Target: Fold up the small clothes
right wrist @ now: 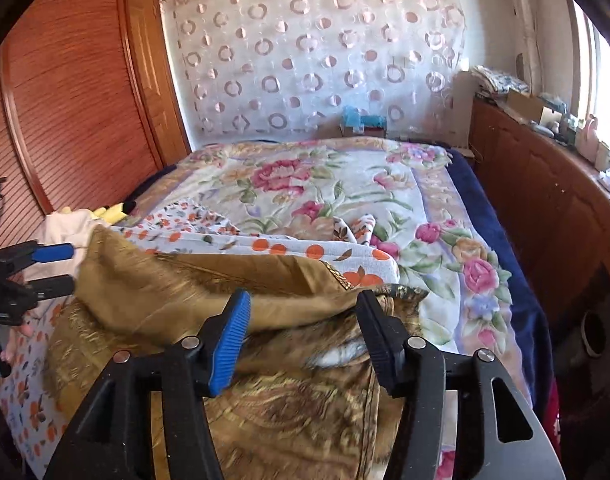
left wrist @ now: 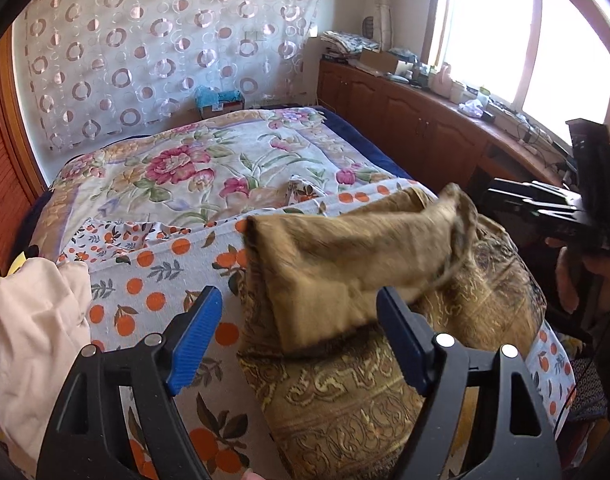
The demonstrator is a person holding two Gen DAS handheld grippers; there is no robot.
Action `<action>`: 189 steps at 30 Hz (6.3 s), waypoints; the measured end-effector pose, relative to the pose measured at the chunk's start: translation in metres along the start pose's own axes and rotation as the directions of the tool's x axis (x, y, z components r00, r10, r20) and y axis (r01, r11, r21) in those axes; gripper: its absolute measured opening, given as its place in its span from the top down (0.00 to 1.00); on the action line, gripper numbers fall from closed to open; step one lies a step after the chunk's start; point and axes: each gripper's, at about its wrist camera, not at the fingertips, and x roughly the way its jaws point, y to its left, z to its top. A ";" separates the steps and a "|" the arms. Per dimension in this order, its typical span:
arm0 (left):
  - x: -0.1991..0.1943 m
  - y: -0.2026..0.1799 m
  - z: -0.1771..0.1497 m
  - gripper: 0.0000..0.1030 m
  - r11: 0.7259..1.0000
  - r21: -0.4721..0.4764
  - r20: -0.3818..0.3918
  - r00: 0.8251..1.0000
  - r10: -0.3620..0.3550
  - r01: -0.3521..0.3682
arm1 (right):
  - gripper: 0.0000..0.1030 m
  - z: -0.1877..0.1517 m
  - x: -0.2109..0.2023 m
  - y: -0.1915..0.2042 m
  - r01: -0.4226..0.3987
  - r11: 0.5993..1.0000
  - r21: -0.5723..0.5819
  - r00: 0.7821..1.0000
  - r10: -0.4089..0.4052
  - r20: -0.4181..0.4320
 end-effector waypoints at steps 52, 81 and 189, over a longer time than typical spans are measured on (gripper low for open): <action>0.126 0.070 0.049 0.46 0.976 -0.194 -0.161 0.978 -0.132 0.099 | 0.44 0.032 0.150 -0.053 -0.057 0.997 0.060 0.969 0.070 -0.238; 0.037 0.065 0.065 0.31 0.999 -0.036 0.025 0.999 -0.027 0.028 | 0.90 0.051 0.138 -0.021 0.088 0.995 -0.057 0.988 -0.094 -0.126; -0.141 0.088 -0.120 0.24 0.946 -0.278 0.031 0.982 0.186 -0.170 | 0.94 -0.097 0.031 0.261 -0.329 0.944 -0.026 0.941 0.326 -0.094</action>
